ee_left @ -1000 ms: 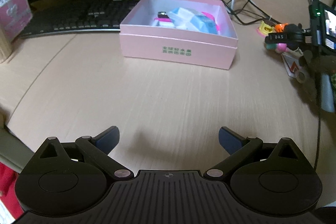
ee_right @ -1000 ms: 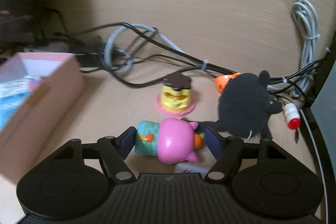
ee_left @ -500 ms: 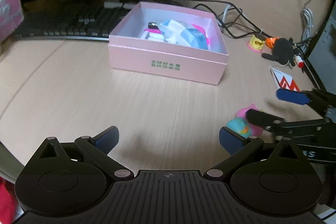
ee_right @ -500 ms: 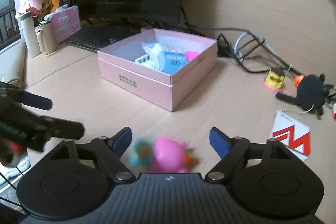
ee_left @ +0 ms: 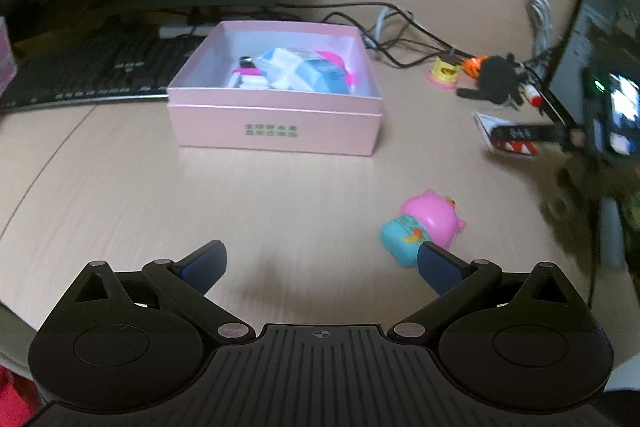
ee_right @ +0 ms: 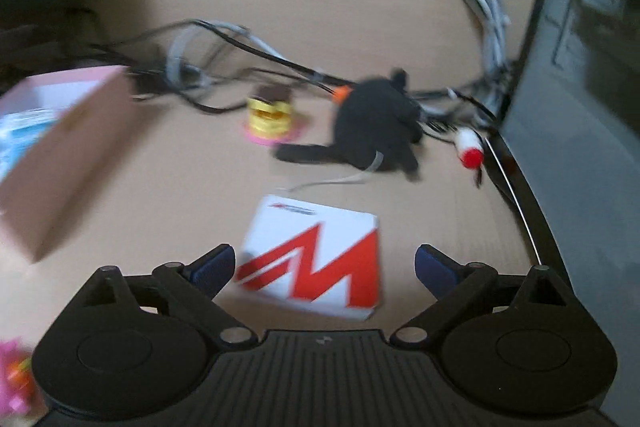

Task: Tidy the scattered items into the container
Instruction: 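Grasp the pig toy with the left gripper while the right gripper approaches the red-white card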

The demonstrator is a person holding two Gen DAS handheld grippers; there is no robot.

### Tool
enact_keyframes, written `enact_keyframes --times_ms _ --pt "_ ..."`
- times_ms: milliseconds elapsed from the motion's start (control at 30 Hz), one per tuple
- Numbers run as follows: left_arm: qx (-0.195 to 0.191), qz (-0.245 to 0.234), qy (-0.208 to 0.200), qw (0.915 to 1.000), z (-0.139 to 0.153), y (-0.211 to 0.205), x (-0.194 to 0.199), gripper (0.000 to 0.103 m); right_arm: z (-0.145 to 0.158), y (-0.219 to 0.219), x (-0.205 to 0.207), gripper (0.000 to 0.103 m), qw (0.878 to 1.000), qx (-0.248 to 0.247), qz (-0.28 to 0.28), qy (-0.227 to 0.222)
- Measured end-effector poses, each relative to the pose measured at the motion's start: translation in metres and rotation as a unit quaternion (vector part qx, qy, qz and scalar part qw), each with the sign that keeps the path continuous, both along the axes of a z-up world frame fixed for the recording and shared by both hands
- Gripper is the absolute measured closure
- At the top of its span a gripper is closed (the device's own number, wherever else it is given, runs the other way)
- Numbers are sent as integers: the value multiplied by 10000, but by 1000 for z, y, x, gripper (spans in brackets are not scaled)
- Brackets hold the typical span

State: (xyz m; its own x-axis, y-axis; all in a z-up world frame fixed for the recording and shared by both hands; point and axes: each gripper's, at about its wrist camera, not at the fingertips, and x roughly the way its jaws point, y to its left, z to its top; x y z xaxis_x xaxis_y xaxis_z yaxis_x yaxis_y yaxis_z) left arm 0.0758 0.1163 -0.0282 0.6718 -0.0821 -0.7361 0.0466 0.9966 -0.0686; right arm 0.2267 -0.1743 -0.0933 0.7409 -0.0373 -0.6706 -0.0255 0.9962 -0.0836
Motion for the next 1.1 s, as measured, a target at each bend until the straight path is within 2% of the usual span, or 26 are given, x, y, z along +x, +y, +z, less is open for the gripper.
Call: enact_keyframes --times_ms 133,167,233,367,567,767,967,1100 --pt "40 -80 56 9999 -1 -3 0 0 -7 -9 8 6 9984 527 70 205" --pt "33 -104 68 9999 -2 -3 1 0 -9 -8 8 6 9982 531 161 210" --pt "30 -198 79 9998 -3 -7 4 0 -12 -3 6 19 9984 416 315 223" --pt "70 -546 59 9985 -5 -20 11 0 -8 -4 -5 21 9977 540 339 246" --pt "295 -1218 9 9921 -15 -45 25 0 4 0 -62 21 9967 572 494 298" --pt "764 -1911 -20 9786 -35 -66 41 0 10 10 -131 20 9943 509 868 361" --pt "872 -2224 -98 9710 -42 -78 53 1 17 10 -171 18 9946 398 896 332" --pt "722 -2220 18 9724 -45 -79 61 20 22 5 -175 15 9963 465 688 232"
